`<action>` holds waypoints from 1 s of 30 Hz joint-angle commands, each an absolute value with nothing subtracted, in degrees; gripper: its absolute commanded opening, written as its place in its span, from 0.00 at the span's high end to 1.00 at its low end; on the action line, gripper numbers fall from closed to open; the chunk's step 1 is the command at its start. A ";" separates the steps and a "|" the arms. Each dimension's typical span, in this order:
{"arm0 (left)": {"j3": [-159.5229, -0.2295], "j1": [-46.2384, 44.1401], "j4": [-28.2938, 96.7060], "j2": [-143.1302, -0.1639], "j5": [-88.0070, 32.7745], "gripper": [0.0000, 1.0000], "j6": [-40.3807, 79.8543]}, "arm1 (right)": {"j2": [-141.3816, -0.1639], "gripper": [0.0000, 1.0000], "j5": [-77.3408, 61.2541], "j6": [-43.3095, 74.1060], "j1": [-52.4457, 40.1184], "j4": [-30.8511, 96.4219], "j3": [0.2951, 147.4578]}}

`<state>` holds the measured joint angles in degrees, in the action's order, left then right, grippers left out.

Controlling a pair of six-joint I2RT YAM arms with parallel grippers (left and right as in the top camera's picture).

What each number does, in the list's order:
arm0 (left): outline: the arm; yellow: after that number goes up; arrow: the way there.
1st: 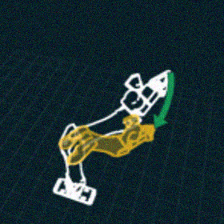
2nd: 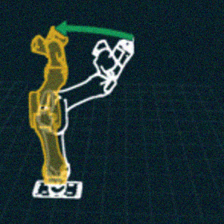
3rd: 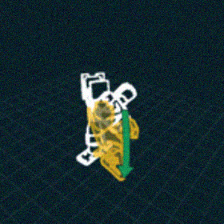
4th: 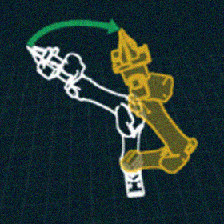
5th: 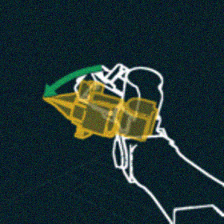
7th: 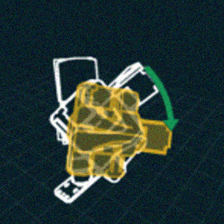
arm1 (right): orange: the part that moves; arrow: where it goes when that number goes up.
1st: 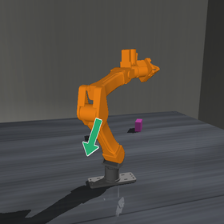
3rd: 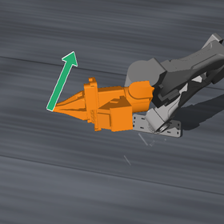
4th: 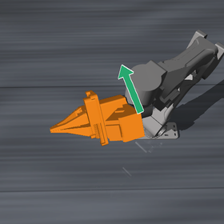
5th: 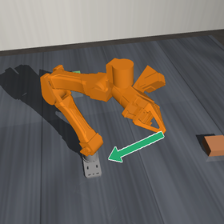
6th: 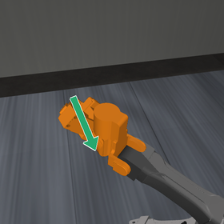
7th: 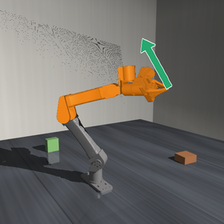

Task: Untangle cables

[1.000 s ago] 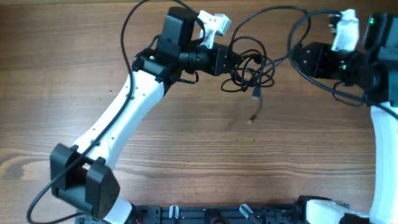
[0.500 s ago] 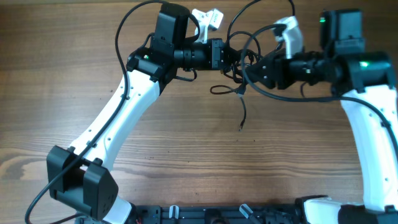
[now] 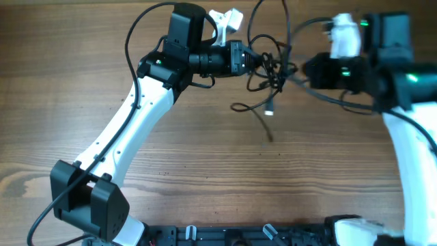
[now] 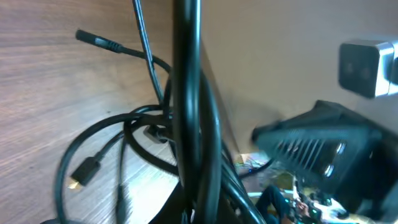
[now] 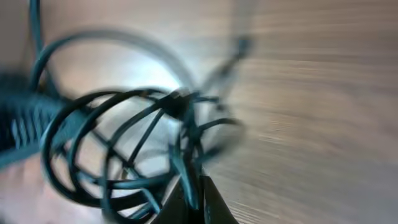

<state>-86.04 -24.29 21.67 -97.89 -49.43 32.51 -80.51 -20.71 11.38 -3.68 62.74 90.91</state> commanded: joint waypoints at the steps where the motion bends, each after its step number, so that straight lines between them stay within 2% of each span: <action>1: -86.26 -21.10 21.41 -96.84 -47.27 0.95 32.42 | -72.69 0.96 -8.05 21.71 1.02 63.44 91.72; 4: -86.28 -21.02 21.50 -96.84 -45.69 0.96 32.40 | -70.43 0.96 -2.50 24.80 1.10 64.42 91.72; 9: -86.26 -20.97 26.24 -96.84 -31.83 0.96 32.34 | -70.17 0.96 13.02 32.42 1.10 69.54 91.35; 11: -86.26 -20.97 26.61 -96.84 -31.40 0.96 31.75 | -71.33 0.93 6.68 27.07 1.10 69.69 91.22; 13: -86.28 -20.99 26.57 -96.84 -31.42 0.96 31.79 | -72.75 0.76 -4.75 18.20 1.10 68.69 91.20; 14: -86.28 -21.10 26.57 -96.84 -31.90 0.96 31.79 | -73.95 0.64 -15.77 10.20 1.08 67.96 91.20; 16: -86.28 -21.10 26.55 -96.84 -33.23 0.96 31.81 | -75.66 0.55 -25.76 3.75 1.08 67.55 91.20; 19: -86.28 -21.08 26.55 -96.75 -36.38 0.96 31.81 | -79.29 0.43 -27.88 3.18 1.10 67.35 91.20; 23: -86.28 -20.80 22.39 -96.12 -43.72 0.96 32.67 | -82.11 0.41 -34.79 -0.25 0.75 66.50 91.20; 26: -86.28 -19.94 11.57 -95.98 -53.25 0.96 40.56 | -83.74 0.40 -41.52 -4.80 -0.49 65.34 91.20; 30: -86.28 -19.70 5.02 -95.98 -56.14 0.96 48.58 | -84.79 0.39 -42.92 -4.97 -3.70 60.90 91.20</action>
